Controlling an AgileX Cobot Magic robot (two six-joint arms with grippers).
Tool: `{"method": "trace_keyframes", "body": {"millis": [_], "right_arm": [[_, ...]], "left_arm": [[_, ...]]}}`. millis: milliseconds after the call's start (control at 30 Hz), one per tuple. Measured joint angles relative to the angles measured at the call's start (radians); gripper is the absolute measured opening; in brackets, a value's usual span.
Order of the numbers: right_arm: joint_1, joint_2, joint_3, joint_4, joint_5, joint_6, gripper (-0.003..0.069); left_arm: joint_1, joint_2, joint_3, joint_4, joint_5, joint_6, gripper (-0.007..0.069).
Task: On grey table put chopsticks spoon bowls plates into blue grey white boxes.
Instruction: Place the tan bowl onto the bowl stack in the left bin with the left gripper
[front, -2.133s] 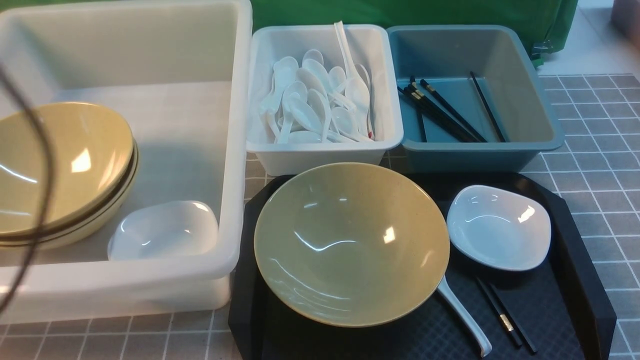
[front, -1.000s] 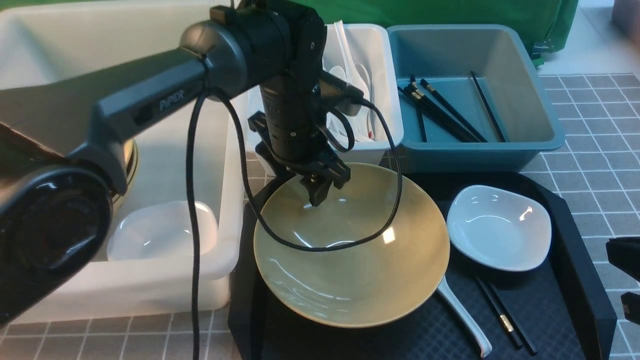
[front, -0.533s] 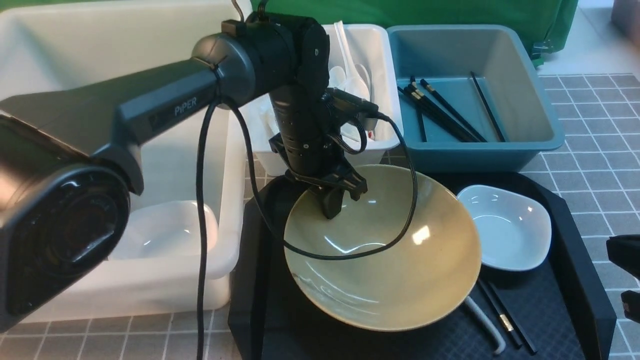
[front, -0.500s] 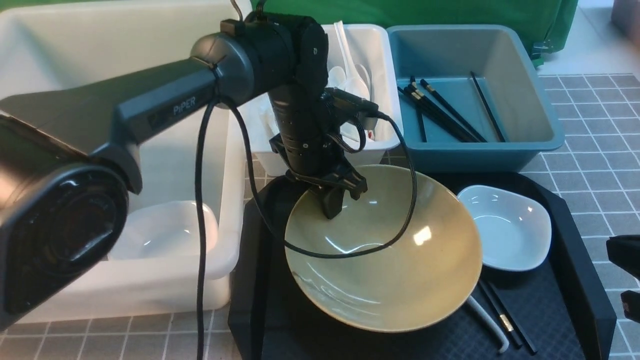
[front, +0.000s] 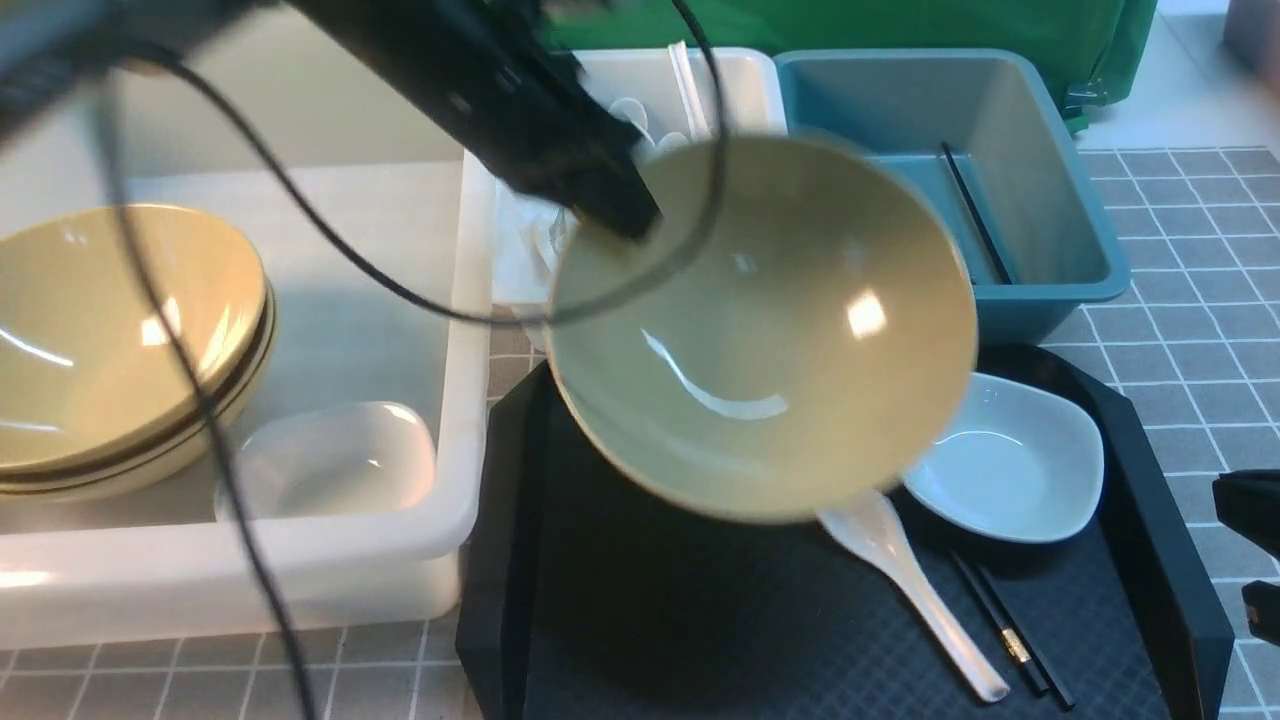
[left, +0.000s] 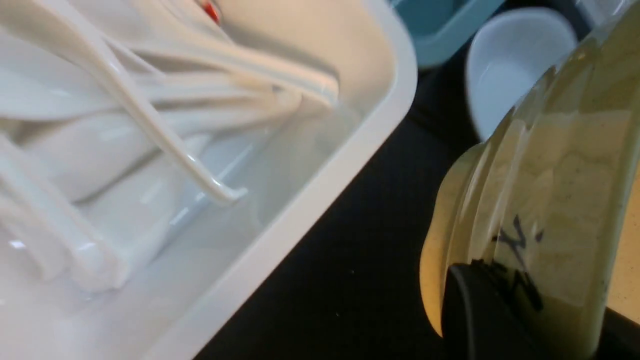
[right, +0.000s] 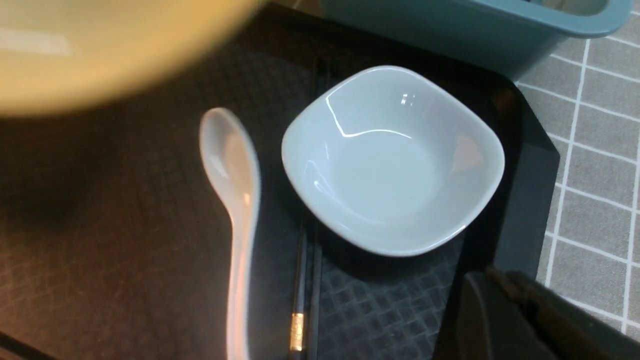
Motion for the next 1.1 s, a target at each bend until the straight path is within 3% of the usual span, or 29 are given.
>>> {"method": "trace_keyframes", "body": {"millis": [167, 367, 400, 467, 600, 1000, 1100], "right_arm": [[0.000, 0.000, 0.000, 0.000, 0.000, 0.000, 0.0037], [0.000, 0.000, 0.000, 0.000, 0.000, 0.003, 0.0037], [0.000, 0.000, 0.000, 0.000, 0.000, 0.003, 0.0037], [0.000, 0.000, 0.000, 0.000, 0.000, 0.005, 0.0037], [0.000, 0.000, 0.000, 0.000, 0.000, 0.005, 0.0037], [0.000, 0.001, 0.000, 0.000, -0.003, 0.005, 0.0042], [0.000, 0.001, 0.000, 0.000, -0.003, 0.005, 0.0045]], "left_arm": [[0.211, -0.132, 0.000, -0.031, 0.014, 0.010, 0.0006], [0.558, -0.216, 0.018, -0.011, 0.010, -0.040, 0.0006], [0.569, -0.217, 0.021, -0.009, 0.009, -0.043, 0.0006], [0.704, -0.228, 0.071, 0.049, 0.001, -0.079, 0.0006], [0.809, -0.230, 0.173, 0.135, -0.007, -0.129, 0.0006], [0.821, -0.228, 0.407, 0.319, -0.225, -0.236, 0.0035], [0.818, -0.227, 0.432, 0.345, -0.251, -0.236, 0.0162]]}}
